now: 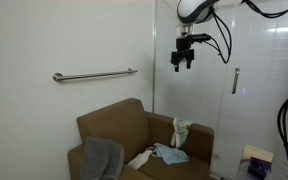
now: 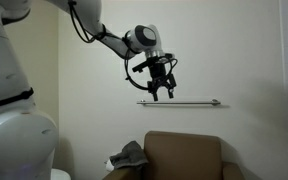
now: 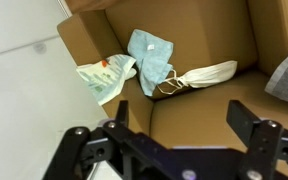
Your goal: Move the white towel from one armchair to another
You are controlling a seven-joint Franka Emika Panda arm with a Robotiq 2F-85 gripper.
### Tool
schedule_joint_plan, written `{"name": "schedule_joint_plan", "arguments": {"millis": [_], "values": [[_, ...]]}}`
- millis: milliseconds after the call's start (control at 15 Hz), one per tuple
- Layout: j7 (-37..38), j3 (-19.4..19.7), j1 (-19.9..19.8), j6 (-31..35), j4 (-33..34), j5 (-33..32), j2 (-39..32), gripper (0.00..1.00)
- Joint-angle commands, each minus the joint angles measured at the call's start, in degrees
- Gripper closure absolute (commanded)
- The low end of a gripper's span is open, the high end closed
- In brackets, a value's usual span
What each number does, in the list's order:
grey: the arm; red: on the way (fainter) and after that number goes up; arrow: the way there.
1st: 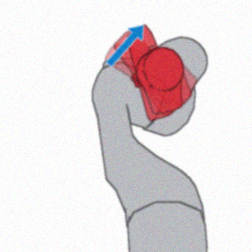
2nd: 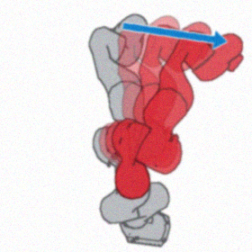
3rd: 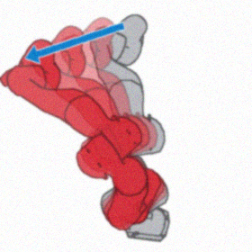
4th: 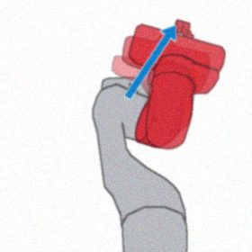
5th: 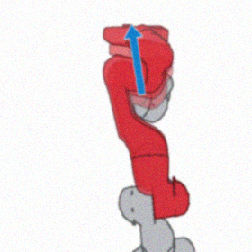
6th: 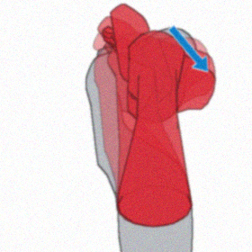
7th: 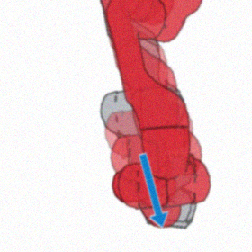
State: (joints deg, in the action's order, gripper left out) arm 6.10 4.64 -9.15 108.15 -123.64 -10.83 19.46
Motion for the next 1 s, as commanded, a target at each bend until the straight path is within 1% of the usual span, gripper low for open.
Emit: {"name": "schedule_joint_plan", "arguments": {"millis": [0,133,200,267,333,467,867,933], "values": [[-4.7,6.2,-2.6,-2.8,11.1,1.6,-11.4,0.00],[-8.9,10.4,-4.3,-3.1,15.6,4.3,-16.9,0.00],[-10.2,11.8,-5.0,-4.2,18.6,6.2,-20.5,0.00],[-11.2,12.7,-5.7,-5.1,20.2,7.8,-22.8,0.00],[-8.1,11.3,-4.8,-1.8,14.6,4.8,-17.2,0.00],[-8.7,11.9,-5.6,-1.9,16.2,5.2,-19.8,0.00],[-8.6,11.1,-5.2,-2.0,16.2,5.2,-18.6,0.00],[-9.1,11.2,-5.2,-0.9,16.8,6.4,-20.0,0.00]]}}
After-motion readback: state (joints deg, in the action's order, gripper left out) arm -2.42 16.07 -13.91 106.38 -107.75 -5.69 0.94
